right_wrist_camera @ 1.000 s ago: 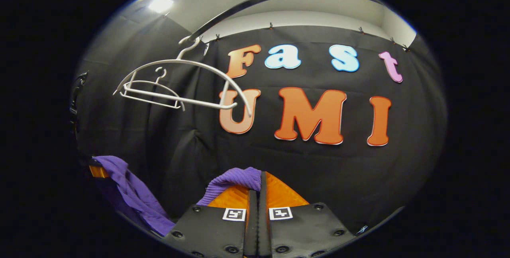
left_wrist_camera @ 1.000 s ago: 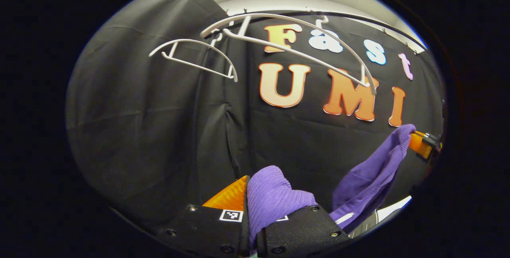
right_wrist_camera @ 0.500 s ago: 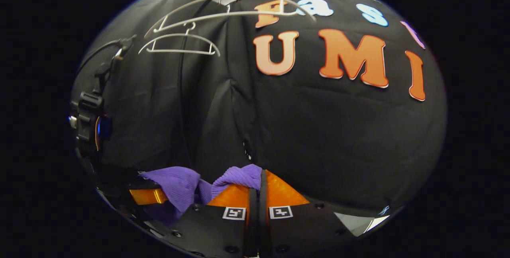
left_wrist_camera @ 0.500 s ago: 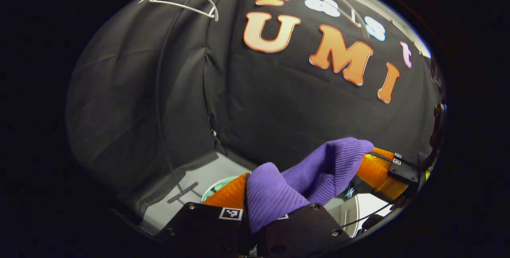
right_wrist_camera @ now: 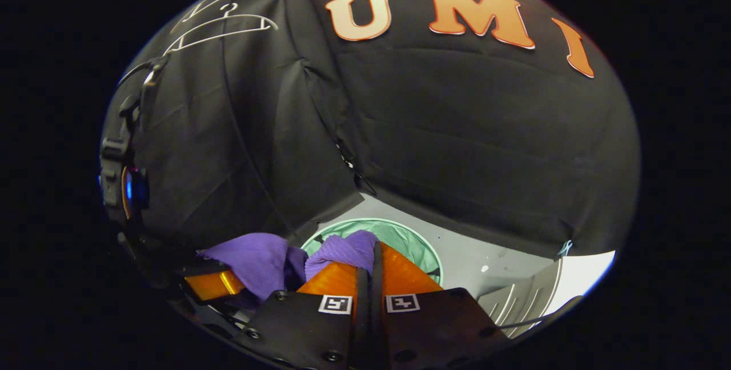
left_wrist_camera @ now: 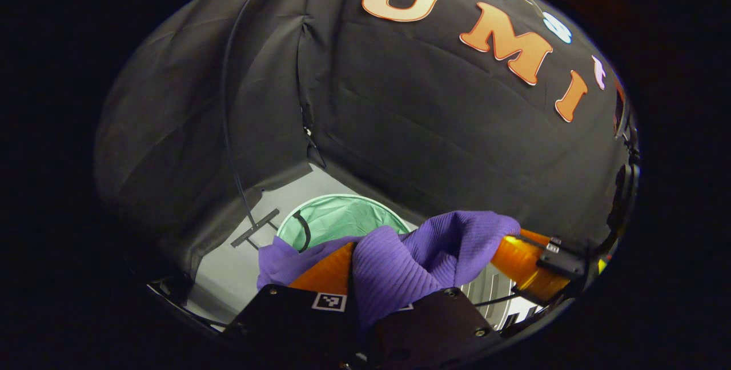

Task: Grasp the clothes on the hanger with both hands and then place them into the laundry hamper below.

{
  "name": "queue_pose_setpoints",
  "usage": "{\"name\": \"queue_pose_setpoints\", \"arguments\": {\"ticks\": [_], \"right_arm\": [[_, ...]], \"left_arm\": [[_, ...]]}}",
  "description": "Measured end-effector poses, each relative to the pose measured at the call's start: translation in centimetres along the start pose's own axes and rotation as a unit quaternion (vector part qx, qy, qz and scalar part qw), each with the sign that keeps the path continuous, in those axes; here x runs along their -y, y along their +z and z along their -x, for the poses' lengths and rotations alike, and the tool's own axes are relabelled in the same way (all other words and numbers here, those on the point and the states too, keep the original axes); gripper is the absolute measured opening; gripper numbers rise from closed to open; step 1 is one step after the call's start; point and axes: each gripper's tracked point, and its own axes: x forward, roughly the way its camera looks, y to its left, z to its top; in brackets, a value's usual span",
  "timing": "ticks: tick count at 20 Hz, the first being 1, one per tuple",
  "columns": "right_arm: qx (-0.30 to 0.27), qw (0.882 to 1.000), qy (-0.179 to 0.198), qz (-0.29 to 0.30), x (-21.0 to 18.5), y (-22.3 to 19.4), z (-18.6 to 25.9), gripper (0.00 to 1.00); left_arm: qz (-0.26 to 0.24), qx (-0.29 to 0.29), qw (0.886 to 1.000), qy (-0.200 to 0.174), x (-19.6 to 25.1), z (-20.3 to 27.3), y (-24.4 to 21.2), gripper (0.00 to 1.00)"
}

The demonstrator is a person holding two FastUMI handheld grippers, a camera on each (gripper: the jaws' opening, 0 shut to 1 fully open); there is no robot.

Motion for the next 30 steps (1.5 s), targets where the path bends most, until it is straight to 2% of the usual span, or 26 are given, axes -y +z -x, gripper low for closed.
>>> {"name": "queue_pose_setpoints", "arguments": {"ticks": [2,5,6,8,10,13,14,15,16,21,24,27,30], "right_arm": [[-0.019,1.000,-0.009,-0.011,0.5,-0.8,-0.2,0.09],[-0.038,0.999,-0.013,-0.023,1.3,-1.7,-1.0,0.11],[-0.043,0.999,-0.016,-0.024,1.6,-1.8,-1.1,0.13],[-0.057,0.998,-0.019,-0.024,1.7,-2.5,-1.2,0.23],[-0.063,0.997,-0.018,-0.027,1.7,-3.0,-1.4,0.34],[-0.064,0.998,-0.013,-0.020,1.4,-3.0,-1.1,1.00],[-0.063,0.998,-0.011,-0.017,1.1,-3.1,-1.0,0.99],[-0.063,0.998,-0.011,-0.015,1.1,-3.0,-0.9,0.99],[-0.062,0.998,-0.010,-0.015,1.0,-2.9,-0.7,0.99],[-0.056,0.998,-0.015,-0.013,1.1,-2.8,-0.1,0.99],[-0.029,1.000,-0.008,-0.006,0.4,-1.4,0.8,0.99],[0.012,1.000,-0.008,0.017,0.0,1.6,2.9,1.00],[0.059,0.998,0.012,-0.017,-1.2,6.5,5.5,0.99]], "left_arm": [[0.000,-0.004,1.000,0.004,-0.4,-0.3,-0.3,0.14],[0.021,-0.017,0.999,0.022,-1.7,-0.8,-0.7,0.33],[0.034,-0.018,0.999,0.025,-2.2,-0.8,-0.8,0.36],[0.052,-0.021,0.998,0.034,-2.8,-0.7,-1.4,0.38],[0.058,-0.026,0.997,0.042,-3.2,-0.7,-1.8,0.45],[0.051,-0.033,0.996,0.057,-3.5,-0.4,-2.2,0.72],[0.050,-0.030,0.997,0.057,-3.4,-0.1,-1.9,0.81],[0.048,-0.025,0.997,0.058,-3.3,0.1,-1.6,0.94],[0.046,-0.020,0.997,0.058,-3.3,0.2,-1.5,0.95],[0.037,-0.006,0.998,0.050,-2.6,0.8,-0.7,0.96],[0.026,0.030,0.998,0.047,-2.5,2.1,1.2,0.96],[0.016,0.070,0.997,0.041,-2.2,4.5,3.5,0.96],[0.031,0.108,0.993,0.035,-2.1,6.8,6.6,0.95]]}}
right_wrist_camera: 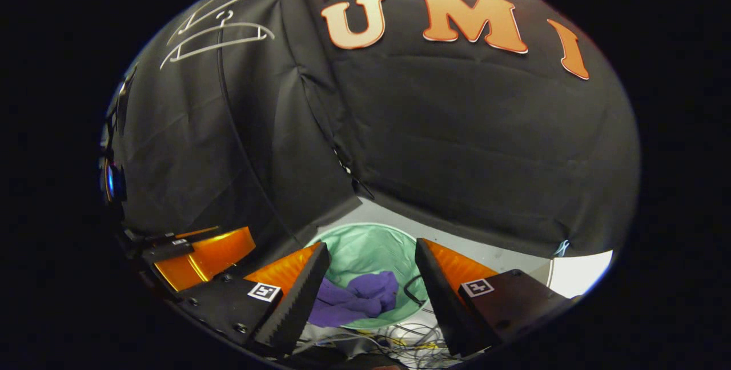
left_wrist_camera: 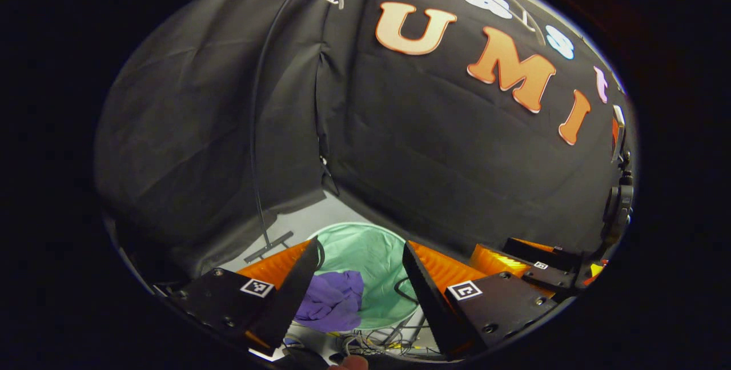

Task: Grasp the clothes on the hanger with both hands and then place them into the laundry hamper below.

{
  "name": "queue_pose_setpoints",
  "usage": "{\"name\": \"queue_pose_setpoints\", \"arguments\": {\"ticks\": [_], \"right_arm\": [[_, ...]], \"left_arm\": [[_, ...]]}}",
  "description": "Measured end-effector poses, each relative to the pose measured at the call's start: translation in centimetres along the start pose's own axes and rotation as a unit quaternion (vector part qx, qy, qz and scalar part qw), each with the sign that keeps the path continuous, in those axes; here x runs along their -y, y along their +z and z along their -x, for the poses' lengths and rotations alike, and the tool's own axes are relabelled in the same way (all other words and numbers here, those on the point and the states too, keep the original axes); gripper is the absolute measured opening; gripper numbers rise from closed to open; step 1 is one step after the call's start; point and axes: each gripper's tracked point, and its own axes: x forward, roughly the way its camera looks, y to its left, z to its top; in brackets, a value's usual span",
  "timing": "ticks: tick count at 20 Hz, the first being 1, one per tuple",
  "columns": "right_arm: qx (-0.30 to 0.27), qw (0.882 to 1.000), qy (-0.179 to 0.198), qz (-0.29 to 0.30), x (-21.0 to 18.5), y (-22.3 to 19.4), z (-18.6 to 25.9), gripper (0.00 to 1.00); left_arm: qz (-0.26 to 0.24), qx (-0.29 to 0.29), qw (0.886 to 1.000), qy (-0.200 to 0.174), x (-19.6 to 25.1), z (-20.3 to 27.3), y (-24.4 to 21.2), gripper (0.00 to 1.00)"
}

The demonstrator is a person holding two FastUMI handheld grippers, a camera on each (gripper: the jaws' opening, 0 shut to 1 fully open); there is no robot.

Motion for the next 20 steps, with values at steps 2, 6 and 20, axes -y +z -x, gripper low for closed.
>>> {"name": "queue_pose_setpoints", "arguments": {"ticks": [2,6,20], "right_arm": [[0.040,0.999,0.001,-0.004,0.1,3.5,1.3,0.99],[0.119,0.993,-0.010,0.017,0.8,9.7,4.3,0.99],[0.319,0.944,-0.073,0.030,4.8,24.1,16.1,1.00]], "left_arm": [[0.007,0.033,0.999,0.000,-0.1,1.7,2.7,0.96],[-0.004,0.124,0.992,0.016,-1.5,5.2,9.5,0.95],[-0.021,0.355,0.932,0.064,-3.6,19.9,23.6,0.93]]}}
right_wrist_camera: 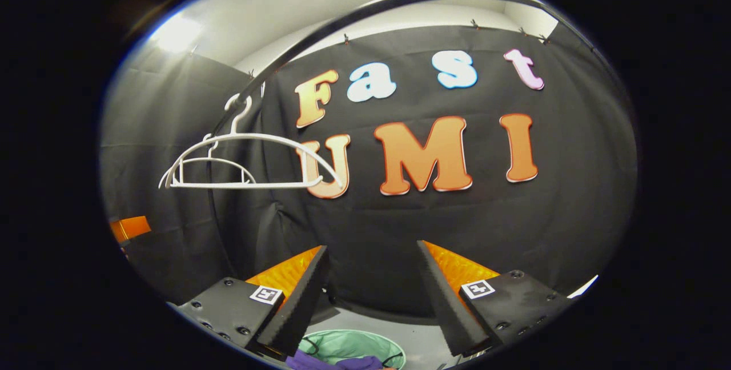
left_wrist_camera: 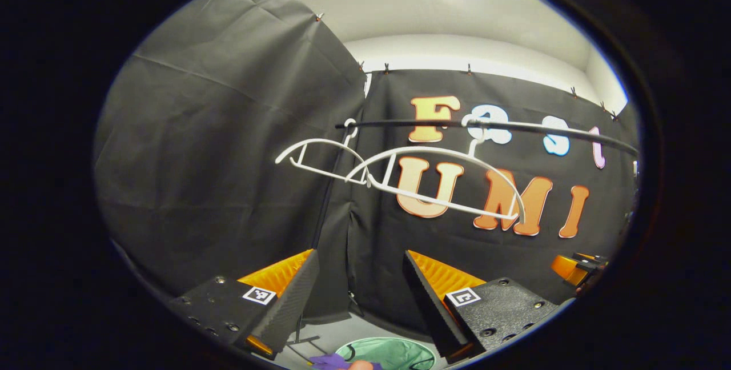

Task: Grasp the clothes on the hanger with both hands and then place them into the laundry hamper below.

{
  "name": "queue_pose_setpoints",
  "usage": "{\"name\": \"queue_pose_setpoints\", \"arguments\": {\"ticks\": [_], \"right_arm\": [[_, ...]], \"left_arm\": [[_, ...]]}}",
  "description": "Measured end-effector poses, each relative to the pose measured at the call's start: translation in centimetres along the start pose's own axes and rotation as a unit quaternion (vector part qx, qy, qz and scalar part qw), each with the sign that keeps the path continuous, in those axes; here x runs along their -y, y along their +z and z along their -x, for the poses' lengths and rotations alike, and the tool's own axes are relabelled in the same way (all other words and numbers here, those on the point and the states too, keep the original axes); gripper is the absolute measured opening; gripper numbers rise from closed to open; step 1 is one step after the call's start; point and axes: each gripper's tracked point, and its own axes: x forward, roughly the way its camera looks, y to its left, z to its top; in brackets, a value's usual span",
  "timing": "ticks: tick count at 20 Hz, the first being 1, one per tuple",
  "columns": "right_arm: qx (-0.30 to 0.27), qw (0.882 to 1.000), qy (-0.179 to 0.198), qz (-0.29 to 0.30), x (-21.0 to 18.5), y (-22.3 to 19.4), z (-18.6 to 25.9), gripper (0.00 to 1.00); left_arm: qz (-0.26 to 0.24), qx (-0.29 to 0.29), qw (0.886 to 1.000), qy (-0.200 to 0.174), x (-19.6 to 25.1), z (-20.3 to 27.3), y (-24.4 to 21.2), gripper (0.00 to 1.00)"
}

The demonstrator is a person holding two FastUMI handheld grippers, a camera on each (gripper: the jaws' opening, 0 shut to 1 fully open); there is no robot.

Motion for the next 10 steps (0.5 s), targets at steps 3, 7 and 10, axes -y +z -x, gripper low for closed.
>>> {"name": "queue_pose_setpoints", "arguments": {"ticks": [3,7,10], "right_arm": [[0.022,1.000,-0.007,0.015,0.4,2.1,0.1,1.00],[0.027,0.999,-0.017,0.009,1.1,2.3,0.1,0.98],[0.024,0.999,-0.021,-0.001,1.5,2.0,-0.1,1.00]], "left_arm": [[-0.001,0.016,1.000,0.001,-0.2,0.0,1.3,0.94],[-0.018,0.033,0.999,0.005,-0.1,0.3,2.8,0.93],[-0.021,0.040,0.999,0.002,0.2,0.2,3.3,0.88]]}}
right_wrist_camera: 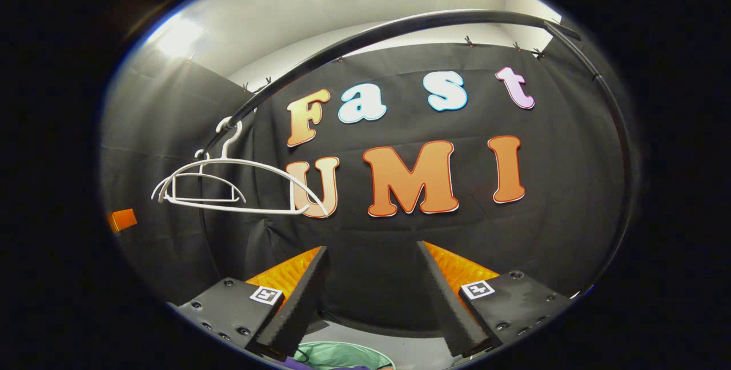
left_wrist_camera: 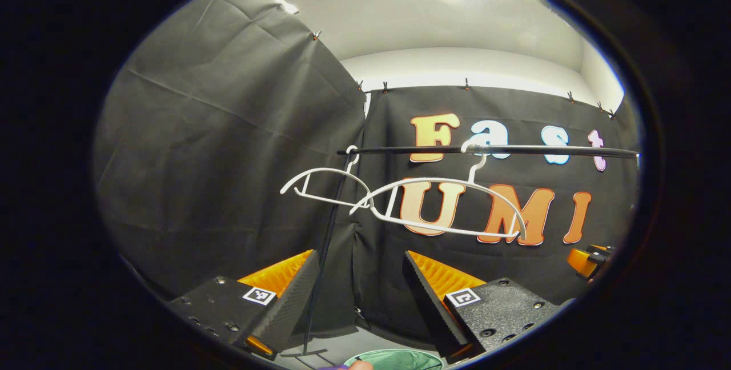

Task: Grasp the clothes on the hanger with both hands and then place them into the laundry hamper below.

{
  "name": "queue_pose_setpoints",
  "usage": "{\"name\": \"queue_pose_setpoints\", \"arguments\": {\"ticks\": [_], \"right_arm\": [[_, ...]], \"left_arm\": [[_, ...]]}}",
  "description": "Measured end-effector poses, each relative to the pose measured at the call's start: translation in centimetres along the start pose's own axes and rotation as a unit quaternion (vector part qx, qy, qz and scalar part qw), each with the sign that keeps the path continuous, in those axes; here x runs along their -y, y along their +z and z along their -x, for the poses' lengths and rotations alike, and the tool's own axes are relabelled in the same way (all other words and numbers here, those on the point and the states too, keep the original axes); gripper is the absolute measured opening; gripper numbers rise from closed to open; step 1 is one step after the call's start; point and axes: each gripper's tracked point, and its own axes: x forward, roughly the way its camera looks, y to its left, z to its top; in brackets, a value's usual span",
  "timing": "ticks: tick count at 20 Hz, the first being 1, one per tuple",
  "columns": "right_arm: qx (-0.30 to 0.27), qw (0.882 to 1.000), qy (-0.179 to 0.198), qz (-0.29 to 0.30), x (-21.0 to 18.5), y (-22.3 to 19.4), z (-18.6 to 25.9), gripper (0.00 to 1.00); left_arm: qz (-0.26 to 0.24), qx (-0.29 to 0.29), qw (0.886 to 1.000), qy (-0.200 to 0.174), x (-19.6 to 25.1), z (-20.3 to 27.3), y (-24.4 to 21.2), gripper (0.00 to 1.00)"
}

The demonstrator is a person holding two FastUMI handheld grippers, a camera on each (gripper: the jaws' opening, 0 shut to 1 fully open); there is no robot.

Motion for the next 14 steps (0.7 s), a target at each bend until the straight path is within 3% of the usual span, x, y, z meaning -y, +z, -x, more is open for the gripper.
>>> {"name": "queue_pose_setpoints", "arguments": {"ticks": [11,12,14], "right_arm": [[-0.002,1.000,0.004,-0.007,-0.01,-0.47,-0.30,1.00],[-0.002,1.000,0.006,-0.007,-0.10,-0.51,-0.24,1.00],[-0.005,1.000,0.003,-0.005,-0.02,-0.61,-0.30,1.00]], "left_arm": [[-0.002,-0.003,1.000,-0.005,0.01,-0.25,-0.46,0.88],[-0.001,-0.003,1.000,-0.005,-0.03,-0.26,-0.48,0.93],[0.002,-0.007,1.000,-0.002,-0.23,-0.19,-0.67,0.93]]}}
